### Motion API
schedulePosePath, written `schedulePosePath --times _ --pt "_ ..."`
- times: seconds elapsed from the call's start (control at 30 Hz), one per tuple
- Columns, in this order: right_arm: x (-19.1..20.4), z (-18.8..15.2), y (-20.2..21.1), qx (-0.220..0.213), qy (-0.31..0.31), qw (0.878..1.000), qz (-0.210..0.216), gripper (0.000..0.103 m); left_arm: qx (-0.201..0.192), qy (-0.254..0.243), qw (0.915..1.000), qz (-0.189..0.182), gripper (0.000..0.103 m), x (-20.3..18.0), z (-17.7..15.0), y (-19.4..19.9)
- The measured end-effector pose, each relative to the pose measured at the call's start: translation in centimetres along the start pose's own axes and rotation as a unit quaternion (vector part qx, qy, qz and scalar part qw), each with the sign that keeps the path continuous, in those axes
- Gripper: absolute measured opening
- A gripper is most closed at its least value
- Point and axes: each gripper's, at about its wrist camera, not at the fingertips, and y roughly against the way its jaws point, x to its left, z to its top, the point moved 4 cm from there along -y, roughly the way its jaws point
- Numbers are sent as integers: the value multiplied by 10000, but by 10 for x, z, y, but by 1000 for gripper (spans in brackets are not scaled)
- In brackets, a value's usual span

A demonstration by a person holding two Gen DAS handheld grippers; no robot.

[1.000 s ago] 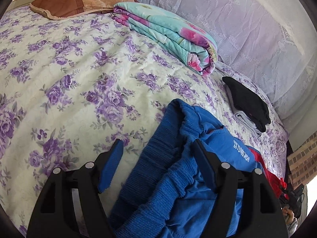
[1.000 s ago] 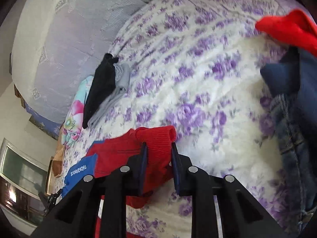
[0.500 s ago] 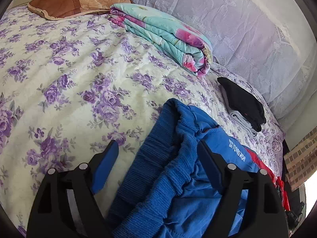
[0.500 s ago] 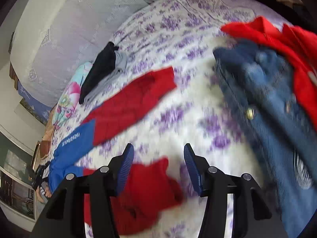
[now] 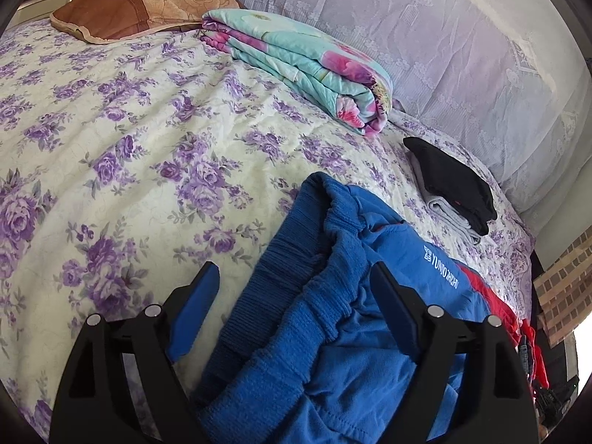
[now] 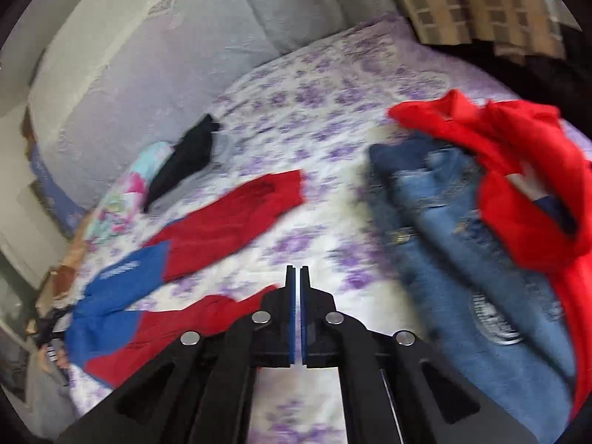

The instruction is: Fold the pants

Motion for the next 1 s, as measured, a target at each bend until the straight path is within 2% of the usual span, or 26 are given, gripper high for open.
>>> schedulePosePath --times 0.03,0.07,0.13,0.23,0.3,0.37,0.47,0.57,0.6,0.63,0.67,0.7,0.73,0.83,0.9,0.97,1.0 --pt "-13 -4 -3 145 -58 9997 -210 2 -19 -42 10000 -2 81 -1 -4 6" --pt "-26 -9 -5 251 -274 9990 -241 4 -32 -76 10000 -5 81 -2 -8 13" --pt "-33 -15 2 131 -665 9977 42 5 31 -148 9999 -14 81 -1 -19 26" --pt "3 -20 14 -73 -374 9970 668 5 170 -180 9996 139 81 6 -33 41" --pt "41 -20 10 7 -96 9928 1193 11 277 -25 9996 48 81 14 -42 49" --pt "79 -20 2 182 116 9862 1640 59 388 155 9991 -107 81 20 -51 52" --pt "131 -23 -4 278 580 9756 2099 60 372 102 9992 -41 81 16 -54 50" --pt "161 -32 -8 439 729 9661 2436 60 367 151 9992 -1 79 11 -50 39" --pt "166 -36 -10 524 712 9639 2512 61 363 152 9992 85 63 10 -49 35" --pt "170 -41 -10 608 691 9628 2539 64 368 158 9990 219 50 9 -48 32" --pt "172 -47 -12 693 687 9631 2509 68 371 165 9990 174 44 8 -48 32" --pt "174 -54 -14 798 749 9630 2463 70 383 158 9991 67 28 6 -48 34" --pt "177 -61 -16 931 895 9620 2407 73 366 134 9992 46 23 5 -49 39" --pt "175 -87 -30 1442 1407 9616 1864 74 292 214 9993 -32 19 10 -51 62" --pt "165 -105 -38 1859 1678 9533 1688 74 382 266 9989 -83 19 16 -52 69" --pt "162 -111 -32 1800 1968 9474 1769 74 589 269 9979 -30 26 24 -56 63" --pt "163 -111 -31 1827 2019 9464 1736 74 646 266 9975 70 37 28 -57 60"
